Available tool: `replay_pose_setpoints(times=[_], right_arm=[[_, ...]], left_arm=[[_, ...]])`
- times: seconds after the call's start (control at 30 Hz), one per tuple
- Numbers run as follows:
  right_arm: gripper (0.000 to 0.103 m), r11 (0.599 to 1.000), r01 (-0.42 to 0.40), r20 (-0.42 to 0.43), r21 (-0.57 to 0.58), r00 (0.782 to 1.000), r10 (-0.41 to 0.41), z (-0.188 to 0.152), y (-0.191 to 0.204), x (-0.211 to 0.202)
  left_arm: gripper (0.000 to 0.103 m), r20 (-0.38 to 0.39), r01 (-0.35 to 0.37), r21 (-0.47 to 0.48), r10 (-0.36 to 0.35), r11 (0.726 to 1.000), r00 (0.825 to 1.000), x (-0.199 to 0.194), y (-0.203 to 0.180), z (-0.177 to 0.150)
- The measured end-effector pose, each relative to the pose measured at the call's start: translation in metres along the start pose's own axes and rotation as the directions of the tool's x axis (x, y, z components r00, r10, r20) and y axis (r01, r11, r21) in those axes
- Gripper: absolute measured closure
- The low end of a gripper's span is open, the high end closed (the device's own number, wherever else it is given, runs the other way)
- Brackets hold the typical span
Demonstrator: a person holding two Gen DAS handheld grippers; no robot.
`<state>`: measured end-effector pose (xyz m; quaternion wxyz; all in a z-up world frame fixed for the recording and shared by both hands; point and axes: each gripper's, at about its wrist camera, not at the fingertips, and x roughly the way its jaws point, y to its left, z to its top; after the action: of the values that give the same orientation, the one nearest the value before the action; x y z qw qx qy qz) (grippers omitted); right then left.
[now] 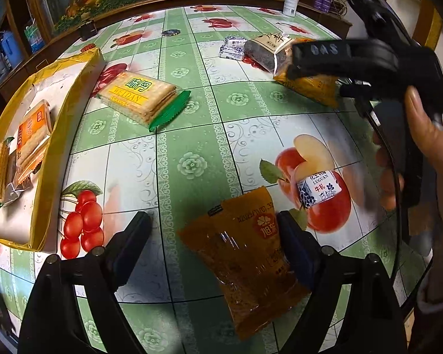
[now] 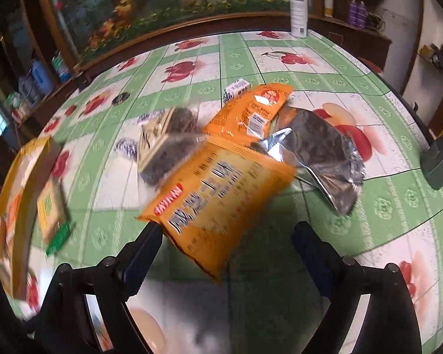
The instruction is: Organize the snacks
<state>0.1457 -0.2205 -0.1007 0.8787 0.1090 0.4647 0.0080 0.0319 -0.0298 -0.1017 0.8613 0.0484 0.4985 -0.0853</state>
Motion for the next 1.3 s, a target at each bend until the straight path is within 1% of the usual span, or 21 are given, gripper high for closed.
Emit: replay_pose_setpoints(times=[0.07, 0.17, 0.23, 0.3, 0.33, 0.47, 0.57, 0.63, 0.7, 0.73, 0.77, 0.8, 0.83, 0.87, 0.9, 0.93, 0.97, 1.1, 1.23, 1.27, 1.3], right_arm=[[0.01, 1.0, -0.006, -0.008, 0.029, 1.0, 0.006, 0.008, 0.005, 0.005], [0.009, 0.998, 0.021, -0.022, 0.064, 1.0, -0.019, 0.018, 0.01, 0.012], [0.009, 0.997, 0.009, -0.023, 0.077, 1.0, -0.008, 0.023, 0.01, 0.015], [0.011, 0.999, 0.03, -0.025, 0.015, 0.999, -0.03, 0.025, 0.016, 0.019], [0.015, 0.999, 0.042, -0.024, -0.02, 0.999, -0.042, 0.024, 0.018, 0.02], [0.021, 0.991, 0.029, -0.027, -0.128, 0.999, -0.033, 0.016, 0.018, 0.016], [0.03, 0.962, 0.039, -0.027, -0.269, 0.998, -0.048, -0.001, 0.023, 0.008], [0.03, 0.947, -0.004, -0.049, -0.322, 0.999, -0.012, -0.013, 0.022, 0.0], [0.026, 0.945, 0.009, -0.059, -0.327, 0.998, -0.03, -0.021, 0.018, -0.006], [0.017, 0.947, 0.03, -0.053, -0.321, 0.997, -0.05, -0.022, 0.015, -0.007], [0.013, 0.949, 0.048, -0.041, -0.31, 0.997, -0.064, -0.023, 0.012, -0.007], [0.017, 0.952, 0.039, -0.037, -0.303, 0.998, -0.052, -0.024, 0.01, -0.007], [0.022, 0.956, 0.012, -0.035, -0.293, 0.999, -0.024, -0.025, 0.008, -0.008], [0.031, 0.955, 0.008, -0.023, -0.295, 1.0, -0.016, -0.026, 0.008, -0.011], [0.031, 0.952, 0.023, -0.009, -0.304, 1.0, -0.027, -0.028, 0.009, -0.013], [0.031, 0.953, 0.009, -0.009, -0.302, 1.0, -0.013, -0.029, 0.008, -0.014], [0.031, 0.955, -0.009, -0.008, -0.296, 1.0, 0.007, -0.031, 0.006, -0.016], [0.031, 0.964, -0.075, 0.004, -0.253, 0.997, 0.079, -0.039, -0.007, -0.029], [0.031, 0.966, -0.144, 0.025, -0.214, 0.988, 0.153, -0.046, -0.017, -0.048], [0.031, 0.966, -0.144, 0.024, -0.216, 0.988, 0.153, -0.047, -0.018, -0.051], [0.031, 0.964, -0.142, 0.027, -0.224, 0.988, 0.151, -0.049, -0.017, -0.054]], left_arm=[[0.016, 0.0, -0.001, 0.001, 0.001, 1.0, 1.0, 0.0, 0.0, 0.0], [0.015, 0.0, 0.001, 0.001, -0.001, 1.0, 1.0, 0.0, 0.0, 0.0], [0.014, -0.001, 0.002, 0.0, -0.002, 1.0, 1.0, 0.001, 0.0, 0.001], [0.014, 0.0, 0.004, 0.003, -0.004, 1.0, 1.0, 0.001, 0.0, 0.001], [0.014, 0.001, 0.003, 0.003, -0.003, 1.0, 1.0, 0.002, 0.0, 0.001], [0.014, 0.002, 0.004, 0.01, -0.004, 1.0, 1.0, 0.003, 0.002, 0.003], [0.014, 0.003, 0.009, 0.021, -0.009, 1.0, 1.0, 0.003, 0.004, 0.003], [0.015, 0.003, 0.016, 0.024, -0.016, 1.0, 1.0, 0.003, 0.007, 0.002], [0.015, 0.003, 0.026, 0.026, -0.026, 0.999, 1.0, 0.002, 0.008, 0.002], [0.015, 0.005, 0.032, 0.023, -0.032, 0.999, 0.999, 0.001, 0.009, 0.002], [0.015, 0.006, 0.035, 0.023, -0.035, 0.999, 0.999, 0.001, 0.009, 0.002], [0.016, 0.007, 0.031, 0.027, -0.031, 0.999, 0.999, 0.001, 0.008, 0.001], [0.024, 0.014, 0.026, 0.027, -0.026, 0.999, 1.0, 0.0, 0.008, 0.001], [0.03, 0.024, 0.02, 0.026, -0.021, 0.999, 0.999, -0.002, 0.009, 0.0], [0.041, 0.034, 0.017, 0.026, -0.018, 1.0, 0.999, -0.004, 0.009, 0.0], [0.052, 0.038, 0.019, 0.023, -0.02, 1.0, 0.999, -0.005, 0.01, 0.0], [0.058, 0.041, 0.019, 0.017, -0.019, 1.0, 0.999, -0.006, 0.011, 0.0], [0.063, 0.041, 0.053, -0.007, -0.052, 0.999, 0.998, -0.008, 0.017, -0.001], [0.063, 0.014, 0.111, -0.018, -0.11, 0.994, 0.994, -0.011, 0.019, -0.004], [0.063, 0.0, 0.117, -0.015, -0.117, 0.993, 0.993, -0.013, 0.019, -0.005], [0.054, -0.026, 0.114, -0.02, -0.114, 0.993, 0.993, -0.014, 0.02, -0.006]])
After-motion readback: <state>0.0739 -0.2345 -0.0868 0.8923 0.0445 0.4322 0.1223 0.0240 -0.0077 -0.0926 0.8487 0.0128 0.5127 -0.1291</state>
